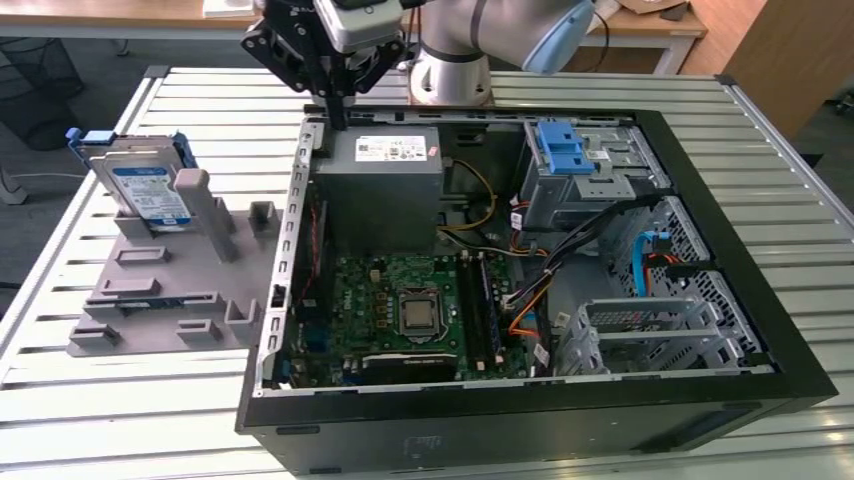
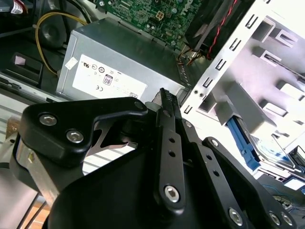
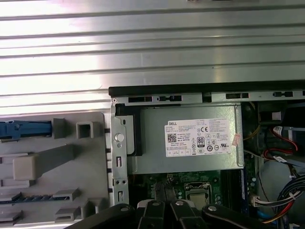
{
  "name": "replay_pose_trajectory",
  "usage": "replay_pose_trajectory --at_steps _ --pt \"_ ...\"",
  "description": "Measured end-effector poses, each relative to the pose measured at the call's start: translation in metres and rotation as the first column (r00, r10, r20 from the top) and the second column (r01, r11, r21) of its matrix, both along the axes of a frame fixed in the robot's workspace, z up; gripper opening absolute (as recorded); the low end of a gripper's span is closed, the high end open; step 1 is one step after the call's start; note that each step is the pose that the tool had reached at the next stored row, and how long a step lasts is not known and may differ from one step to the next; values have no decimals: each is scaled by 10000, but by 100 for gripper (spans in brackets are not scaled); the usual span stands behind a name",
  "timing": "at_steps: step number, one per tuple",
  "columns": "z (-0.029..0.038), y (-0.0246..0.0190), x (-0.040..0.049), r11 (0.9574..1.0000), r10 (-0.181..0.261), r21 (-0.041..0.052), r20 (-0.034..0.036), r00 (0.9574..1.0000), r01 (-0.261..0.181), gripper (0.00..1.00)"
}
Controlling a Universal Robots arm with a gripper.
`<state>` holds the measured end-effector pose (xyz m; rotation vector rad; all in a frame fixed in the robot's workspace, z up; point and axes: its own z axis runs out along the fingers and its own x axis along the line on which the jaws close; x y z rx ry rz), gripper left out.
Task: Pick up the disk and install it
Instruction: 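Reach for the disk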
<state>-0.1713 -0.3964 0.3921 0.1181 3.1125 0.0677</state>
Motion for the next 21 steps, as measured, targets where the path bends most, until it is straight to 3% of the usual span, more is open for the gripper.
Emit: replay_pose_trajectory --at_steps 21 --pt "-9 1 -108 10000 0 0 0 10000 0 11"
